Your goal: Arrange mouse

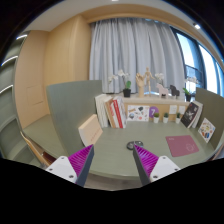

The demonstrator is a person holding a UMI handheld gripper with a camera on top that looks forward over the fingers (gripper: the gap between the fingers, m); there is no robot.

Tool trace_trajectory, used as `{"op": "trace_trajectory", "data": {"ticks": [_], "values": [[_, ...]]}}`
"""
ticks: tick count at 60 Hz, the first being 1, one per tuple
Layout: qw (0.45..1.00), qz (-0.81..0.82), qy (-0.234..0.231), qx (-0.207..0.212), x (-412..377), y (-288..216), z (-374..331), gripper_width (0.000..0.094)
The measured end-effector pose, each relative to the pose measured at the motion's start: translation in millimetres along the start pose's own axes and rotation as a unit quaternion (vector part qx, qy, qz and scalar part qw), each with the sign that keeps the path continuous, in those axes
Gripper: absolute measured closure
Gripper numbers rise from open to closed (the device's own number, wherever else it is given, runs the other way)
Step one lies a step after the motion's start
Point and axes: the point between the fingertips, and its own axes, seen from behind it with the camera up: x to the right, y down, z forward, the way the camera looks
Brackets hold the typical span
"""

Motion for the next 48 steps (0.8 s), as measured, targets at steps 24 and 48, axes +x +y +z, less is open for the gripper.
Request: {"op": "trace_trajectory", "data": {"ticks": [24, 48], "values": [[0.987, 0.030, 0.084, -0.137, 112, 144, 100, 0.0165], [0.980, 0.040, 0.102, -0.167, 108, 140, 260, 0.0170]]}}
